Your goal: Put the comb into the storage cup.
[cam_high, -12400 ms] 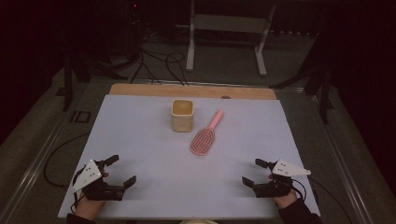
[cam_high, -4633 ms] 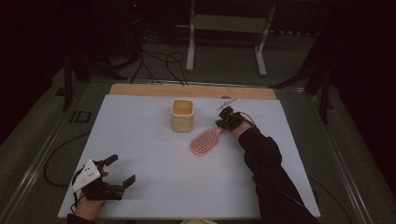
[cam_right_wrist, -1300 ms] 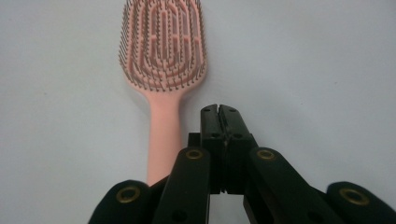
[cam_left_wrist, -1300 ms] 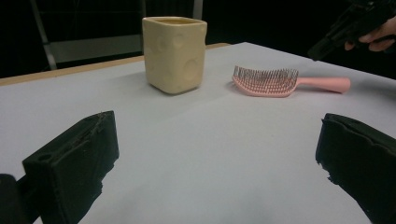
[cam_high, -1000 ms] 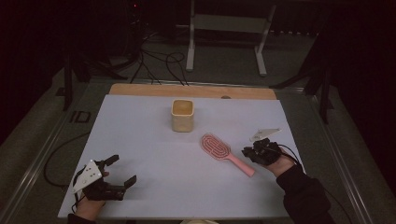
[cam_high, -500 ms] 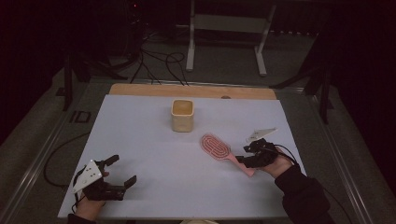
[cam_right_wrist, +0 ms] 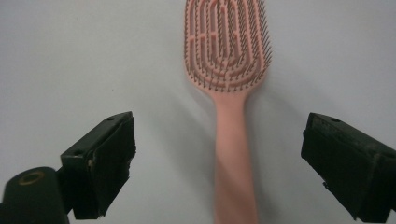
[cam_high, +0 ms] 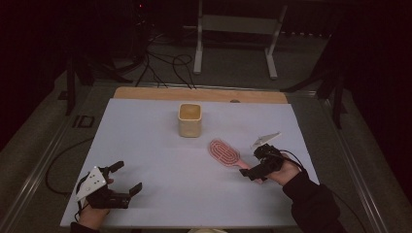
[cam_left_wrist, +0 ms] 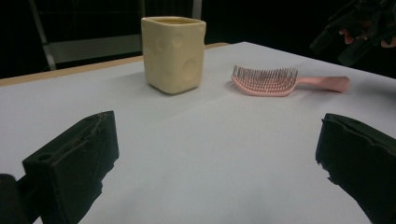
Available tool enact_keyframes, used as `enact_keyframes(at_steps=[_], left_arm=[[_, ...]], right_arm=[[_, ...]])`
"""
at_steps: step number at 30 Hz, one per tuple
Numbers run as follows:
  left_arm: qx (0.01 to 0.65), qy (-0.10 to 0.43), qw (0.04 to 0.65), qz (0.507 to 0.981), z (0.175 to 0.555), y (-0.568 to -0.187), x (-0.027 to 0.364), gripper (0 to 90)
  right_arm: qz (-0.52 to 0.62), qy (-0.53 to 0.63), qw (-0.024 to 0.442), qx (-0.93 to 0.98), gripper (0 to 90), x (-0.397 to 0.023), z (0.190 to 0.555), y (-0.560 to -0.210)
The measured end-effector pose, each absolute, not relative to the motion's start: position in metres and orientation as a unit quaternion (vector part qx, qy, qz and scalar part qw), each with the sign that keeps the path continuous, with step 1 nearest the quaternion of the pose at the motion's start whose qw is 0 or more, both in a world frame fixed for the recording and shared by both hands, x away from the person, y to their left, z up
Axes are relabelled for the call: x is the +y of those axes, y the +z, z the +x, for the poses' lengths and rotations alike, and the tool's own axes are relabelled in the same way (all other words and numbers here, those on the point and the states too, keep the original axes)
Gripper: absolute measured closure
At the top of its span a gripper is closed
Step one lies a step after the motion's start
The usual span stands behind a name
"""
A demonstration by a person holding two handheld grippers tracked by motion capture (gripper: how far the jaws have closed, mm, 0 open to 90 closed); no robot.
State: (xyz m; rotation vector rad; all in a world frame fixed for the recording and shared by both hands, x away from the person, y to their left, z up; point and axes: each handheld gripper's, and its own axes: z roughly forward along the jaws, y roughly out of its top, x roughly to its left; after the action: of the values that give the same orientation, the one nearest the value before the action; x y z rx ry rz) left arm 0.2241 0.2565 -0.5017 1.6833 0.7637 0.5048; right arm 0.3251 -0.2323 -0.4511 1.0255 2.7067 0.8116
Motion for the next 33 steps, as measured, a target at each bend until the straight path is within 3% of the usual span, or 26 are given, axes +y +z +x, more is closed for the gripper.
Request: enact_keyframes(at_steps=[10, 21, 28, 33], left_arm=[[0.326, 0.214, 0.574, 0.720, 0.224, -0.502, 0.256, 0.1], [0.326, 0.214, 0.575, 0.719, 0.224, -0.502, 0.257, 0.1], [0.326, 0.213, 0.575, 0.720, 0.224, -0.502, 0.257, 0.1], [0.326, 0.213, 0.575, 0.719, 0.224, -0.502, 0.257, 0.1]], right_arm=[[0.335, 0.214, 0.067, 0.915, 12.1, -0.223, 0.329, -0.459], [0.344, 0.211, 0.022, 0.915, 13.8, -0.212, 0.344, -0.461], [0.327, 0.170, 0.037, 0.929, 9.9, -0.203, 0.348, -0.467], [0.330, 0.167, 0.027, 0.929, 13.7, -0.199, 0.350, -0.470]])
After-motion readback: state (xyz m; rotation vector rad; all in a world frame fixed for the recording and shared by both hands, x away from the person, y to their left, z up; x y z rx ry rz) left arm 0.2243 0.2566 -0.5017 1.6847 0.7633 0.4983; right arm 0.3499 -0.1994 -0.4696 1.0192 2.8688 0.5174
